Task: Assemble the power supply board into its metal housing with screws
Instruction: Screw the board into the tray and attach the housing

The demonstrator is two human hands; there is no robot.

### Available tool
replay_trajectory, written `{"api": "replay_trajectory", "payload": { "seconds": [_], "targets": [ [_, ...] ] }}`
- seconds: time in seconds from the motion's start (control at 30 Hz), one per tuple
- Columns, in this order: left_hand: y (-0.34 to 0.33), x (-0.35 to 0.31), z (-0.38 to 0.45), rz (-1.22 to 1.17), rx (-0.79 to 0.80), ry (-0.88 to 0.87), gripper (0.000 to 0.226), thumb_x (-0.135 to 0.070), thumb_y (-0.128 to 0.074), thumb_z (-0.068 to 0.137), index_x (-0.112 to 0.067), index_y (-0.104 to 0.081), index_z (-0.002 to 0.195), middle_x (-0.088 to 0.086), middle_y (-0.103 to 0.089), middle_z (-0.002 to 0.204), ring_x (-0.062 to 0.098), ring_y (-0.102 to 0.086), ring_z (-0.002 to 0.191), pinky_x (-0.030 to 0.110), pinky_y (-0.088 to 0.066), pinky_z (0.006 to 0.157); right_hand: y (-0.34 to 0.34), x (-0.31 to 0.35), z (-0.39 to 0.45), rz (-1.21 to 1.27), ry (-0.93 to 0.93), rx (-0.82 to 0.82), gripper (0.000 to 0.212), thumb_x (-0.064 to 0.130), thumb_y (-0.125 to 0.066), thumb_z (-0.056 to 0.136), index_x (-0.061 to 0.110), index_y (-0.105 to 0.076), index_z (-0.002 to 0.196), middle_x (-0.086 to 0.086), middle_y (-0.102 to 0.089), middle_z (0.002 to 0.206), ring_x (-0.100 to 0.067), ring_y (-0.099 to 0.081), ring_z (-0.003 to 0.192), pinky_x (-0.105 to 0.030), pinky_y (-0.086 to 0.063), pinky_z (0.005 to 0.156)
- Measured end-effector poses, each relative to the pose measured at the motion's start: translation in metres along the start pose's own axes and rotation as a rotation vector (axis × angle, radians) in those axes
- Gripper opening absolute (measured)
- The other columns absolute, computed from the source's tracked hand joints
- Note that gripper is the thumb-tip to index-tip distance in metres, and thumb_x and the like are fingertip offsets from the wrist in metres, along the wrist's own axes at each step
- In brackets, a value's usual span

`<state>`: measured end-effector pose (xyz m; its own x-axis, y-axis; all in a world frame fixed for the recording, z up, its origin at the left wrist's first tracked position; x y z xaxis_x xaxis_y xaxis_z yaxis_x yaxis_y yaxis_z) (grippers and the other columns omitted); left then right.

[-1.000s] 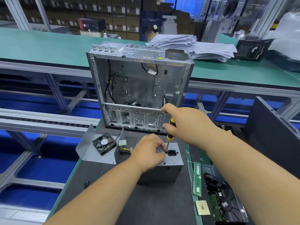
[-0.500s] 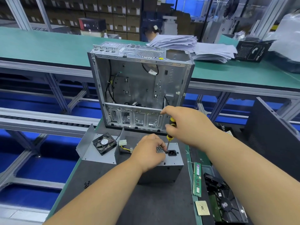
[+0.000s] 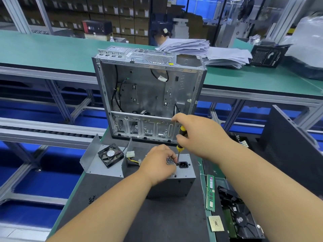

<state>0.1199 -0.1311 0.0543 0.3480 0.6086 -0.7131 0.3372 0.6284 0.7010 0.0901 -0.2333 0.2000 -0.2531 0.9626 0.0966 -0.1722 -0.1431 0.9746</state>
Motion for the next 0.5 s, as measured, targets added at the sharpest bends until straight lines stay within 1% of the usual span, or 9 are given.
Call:
{"api": "replay_trajectory", "payload": {
  "seconds": [0.03, 0.1, 0.2, 0.27, 0.3, 0.33, 0.37, 0.4, 0.5],
  "targets": [
    [-0.0001, 0.0001, 0.0, 0.0, 0.0, 0.0, 0.019, -0.021, -0.061, 0.071, -0.038, -0.062, 0.079, -0.019, -0.051, 0.101, 0.009, -0.04, 0.109, 0.036, -0.042, 0.096, 0.0007, -0.0006, 0.0001, -0.03, -0.002, -0.005, 0.032, 0.039, -0.052, 0.093, 0.033, -0.05, 0.124, 0.01, -0.06, 0.091, -0.018, -0.058, 0.082, -0.031, -0.046, 0.06],
    [0.0001, -0.0001, -0.0001, 0.002, -0.002, -0.003, 0.02, -0.021, -0.061, 0.071, -0.041, -0.059, 0.077, -0.02, -0.052, 0.101, 0.009, -0.04, 0.109, 0.036, -0.041, 0.096, -0.0004, -0.0025, 0.0007, -0.112, -0.024, 0.015, 0.021, 0.05, -0.049, 0.095, 0.031, -0.057, 0.103, 0.009, -0.058, 0.08, -0.019, -0.057, 0.08, -0.03, -0.043, 0.059],
    [0.0002, -0.0001, -0.0006, -0.003, -0.001, 0.0, 0.023, -0.023, -0.06, 0.07, -0.045, -0.056, 0.073, -0.02, -0.052, 0.102, 0.009, -0.039, 0.109, 0.036, -0.042, 0.095, -0.003, -0.0044, 0.0008, -0.207, -0.065, 0.026, 0.043, 0.062, -0.04, 0.095, 0.027, -0.043, 0.072, 0.007, -0.048, 0.064, -0.018, -0.053, 0.071, -0.029, -0.033, 0.053],
    [0.0005, -0.0003, -0.001, -0.012, 0.0, 0.001, 0.022, -0.024, -0.059, 0.069, -0.045, -0.056, 0.073, -0.02, -0.052, 0.101, 0.008, -0.039, 0.109, 0.036, -0.042, 0.095, -0.0044, -0.0047, -0.0009, -0.172, -0.082, 0.001, 0.047, 0.063, -0.039, 0.095, 0.026, -0.039, 0.066, 0.007, -0.045, 0.064, -0.017, -0.05, 0.069, -0.029, -0.03, 0.052],
    [0.0006, -0.0005, -0.001, -0.017, 0.001, 0.001, 0.021, -0.023, -0.059, 0.07, -0.044, -0.056, 0.074, -0.02, -0.051, 0.101, 0.009, -0.039, 0.109, 0.036, -0.042, 0.095, -0.0048, -0.0044, -0.0014, -0.124, -0.08, -0.011, 0.041, 0.059, -0.04, 0.095, 0.028, -0.044, 0.069, 0.008, -0.046, 0.07, -0.017, -0.05, 0.071, -0.029, -0.031, 0.053],
    [0.0007, -0.0006, -0.0011, -0.018, 0.003, -0.001, 0.022, -0.023, -0.059, 0.07, -0.044, -0.056, 0.074, -0.02, -0.051, 0.101, 0.009, -0.039, 0.108, 0.036, -0.042, 0.095, -0.0048, -0.0038, -0.0017, -0.076, -0.076, -0.012, 0.033, 0.053, -0.042, 0.095, 0.028, -0.053, 0.077, 0.008, -0.047, 0.078, -0.018, -0.052, 0.076, -0.03, -0.033, 0.056],
    [0.0007, -0.0009, -0.0012, -0.015, 0.003, -0.004, 0.022, -0.022, -0.06, 0.07, -0.044, -0.056, 0.074, -0.019, -0.051, 0.101, 0.009, -0.039, 0.108, 0.036, -0.042, 0.095, -0.0049, -0.0032, -0.0016, -0.032, -0.07, 0.0, 0.025, 0.046, -0.044, 0.094, 0.027, -0.06, 0.09, 0.007, -0.048, 0.087, -0.019, -0.053, 0.08, -0.03, -0.036, 0.059],
    [0.0009, -0.0011, -0.0012, -0.01, 0.001, -0.007, 0.022, -0.022, -0.06, 0.07, -0.043, -0.057, 0.074, -0.019, -0.051, 0.101, 0.01, -0.04, 0.109, 0.036, -0.042, 0.095, -0.0051, -0.0025, -0.0015, 0.002, -0.066, 0.023, 0.023, 0.04, -0.046, 0.092, 0.026, -0.062, 0.102, 0.006, -0.049, 0.094, -0.02, -0.053, 0.084, -0.032, -0.04, 0.064],
    [0.0012, -0.0011, -0.0012, -0.004, -0.002, -0.009, 0.022, -0.021, -0.06, 0.071, -0.042, -0.057, 0.076, -0.019, -0.052, 0.101, 0.01, -0.04, 0.109, 0.036, -0.041, 0.095, -0.0004, -0.0018, -0.0017, 0.089, -0.044, 0.023, 0.037, 0.034, -0.051, 0.092, 0.029, -0.055, 0.129, 0.006, -0.056, 0.106, -0.02, -0.056, 0.095, -0.035, -0.048, 0.076]
  ]
}}
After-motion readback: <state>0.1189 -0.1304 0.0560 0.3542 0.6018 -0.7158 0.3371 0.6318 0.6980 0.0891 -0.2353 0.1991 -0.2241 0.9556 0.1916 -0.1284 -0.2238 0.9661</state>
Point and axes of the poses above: each hand's wrist, its own z-axis towards the middle knuckle, its own y-axis out of the back of the hand, x = y × z, the point moved 6 cm from there along z, towards the middle knuckle
